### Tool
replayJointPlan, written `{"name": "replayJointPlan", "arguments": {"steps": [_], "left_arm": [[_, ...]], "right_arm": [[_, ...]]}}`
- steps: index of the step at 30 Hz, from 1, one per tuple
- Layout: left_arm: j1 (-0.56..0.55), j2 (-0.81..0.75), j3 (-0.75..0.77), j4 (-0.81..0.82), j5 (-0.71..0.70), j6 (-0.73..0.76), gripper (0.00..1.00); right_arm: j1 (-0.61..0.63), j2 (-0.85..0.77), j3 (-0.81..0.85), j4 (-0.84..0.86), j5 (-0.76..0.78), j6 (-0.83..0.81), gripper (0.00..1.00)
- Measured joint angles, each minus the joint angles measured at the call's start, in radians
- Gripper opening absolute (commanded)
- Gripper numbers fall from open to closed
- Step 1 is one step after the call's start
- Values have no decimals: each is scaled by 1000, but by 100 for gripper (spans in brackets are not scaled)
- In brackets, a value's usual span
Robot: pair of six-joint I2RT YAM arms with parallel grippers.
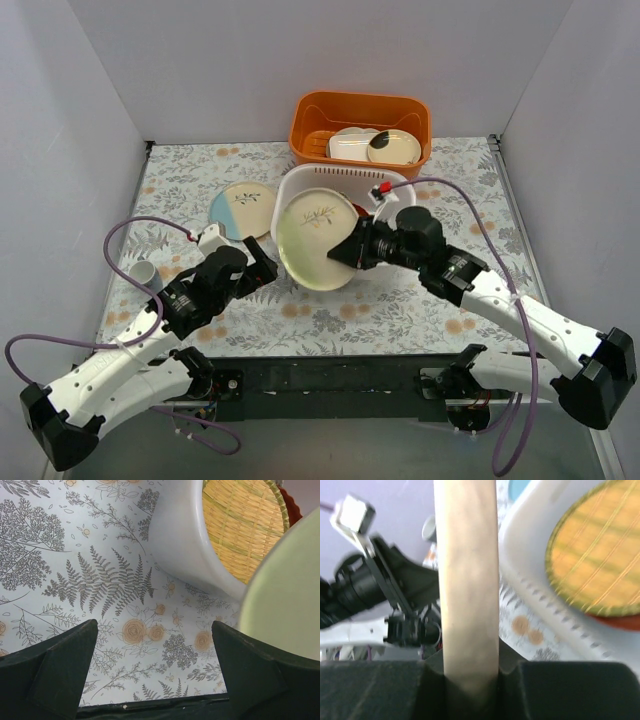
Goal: Place the plates into the plastic bin on the countertop
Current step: Place the plate in the plastic bin.
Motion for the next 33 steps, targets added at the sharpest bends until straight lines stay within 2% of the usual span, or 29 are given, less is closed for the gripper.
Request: {"name": "replayJointPlan", "arguments": {"steps": [7, 14, 21, 27, 30, 33], "left_arm": [[0, 23, -3, 16, 4, 0, 98], [0, 26, -14, 30, 2, 0, 98], [0, 37, -13, 32, -20, 10, 98], [12, 116, -2, 56, -24, 34, 98], [63, 192, 35, 90, 8, 65, 98], [148, 253, 62, 147, 58, 105, 98]], "right_arm": [[-228, 115, 167, 16, -112, -27, 1], [-371, 287, 198, 54, -205, -27, 1], [-410, 404, 139, 109, -249, -20, 1], [-416, 449, 104, 144, -279, -11, 1], [-416, 447, 95, 160, -272, -16, 1], [-416, 447, 92, 161, -261, -21, 9]]}}
